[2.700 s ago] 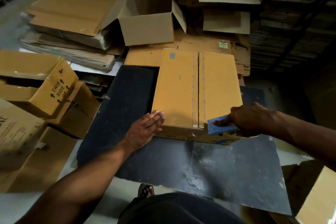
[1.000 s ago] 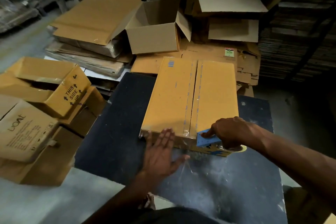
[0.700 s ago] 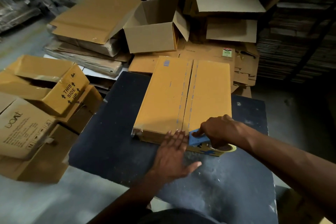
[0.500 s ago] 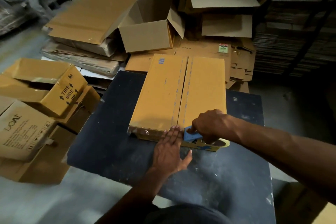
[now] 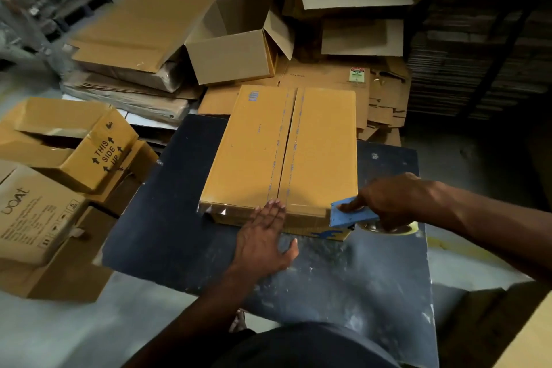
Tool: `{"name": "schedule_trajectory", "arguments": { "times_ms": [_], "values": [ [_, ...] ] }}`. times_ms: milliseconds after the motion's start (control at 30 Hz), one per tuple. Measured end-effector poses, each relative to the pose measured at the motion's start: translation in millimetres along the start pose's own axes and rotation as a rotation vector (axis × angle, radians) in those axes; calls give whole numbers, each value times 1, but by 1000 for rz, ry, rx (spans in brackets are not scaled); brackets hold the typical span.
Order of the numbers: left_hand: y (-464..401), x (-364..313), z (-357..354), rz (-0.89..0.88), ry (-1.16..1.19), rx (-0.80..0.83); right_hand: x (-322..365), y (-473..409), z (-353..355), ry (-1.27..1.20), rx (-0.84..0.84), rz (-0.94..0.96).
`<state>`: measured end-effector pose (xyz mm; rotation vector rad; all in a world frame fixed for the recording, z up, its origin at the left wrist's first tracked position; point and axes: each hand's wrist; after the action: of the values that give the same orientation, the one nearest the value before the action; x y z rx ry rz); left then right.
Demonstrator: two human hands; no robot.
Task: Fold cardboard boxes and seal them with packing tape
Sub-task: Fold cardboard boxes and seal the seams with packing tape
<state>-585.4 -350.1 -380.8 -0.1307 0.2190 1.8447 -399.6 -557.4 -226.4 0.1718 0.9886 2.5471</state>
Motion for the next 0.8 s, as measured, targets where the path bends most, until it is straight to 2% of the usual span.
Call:
{"name": "schedule_trajectory", "arguments": {
  "times_ms": [200,367,433,567,633,700,800],
  "values": [
    [0,3,-7,-18,31,-37,-26,25,-15,14,35,-47],
    [-3,4,-8,-44,44,-77,-31,15,-37,8,-29,-47],
    [-3,3,-8,-30,23,-104,-33,10,-43,-9,-43,-46],
    [-8,-15,5,9,-74,-59,-36,8,-56,-20,-85,-50],
    [-11,-34,10,-49,-65,-75,-36,6,-59,-17,-92,-50],
    [-17,-61,8,-201,9,-91,-36,5,-58,-15,-102,-42],
    [-29,-101,-2,-330,-45,67,-36,7,-60,-1,-122,-40]
  ]
}}
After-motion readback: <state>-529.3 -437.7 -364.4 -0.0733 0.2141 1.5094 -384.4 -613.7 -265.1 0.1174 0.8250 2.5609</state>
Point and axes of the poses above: each hand's wrist, its own y-axis away from the middle knuckle, its own z-axis out of the back of the hand, x = y × z, and after that the axes turned 6 degrees about z, right-handed
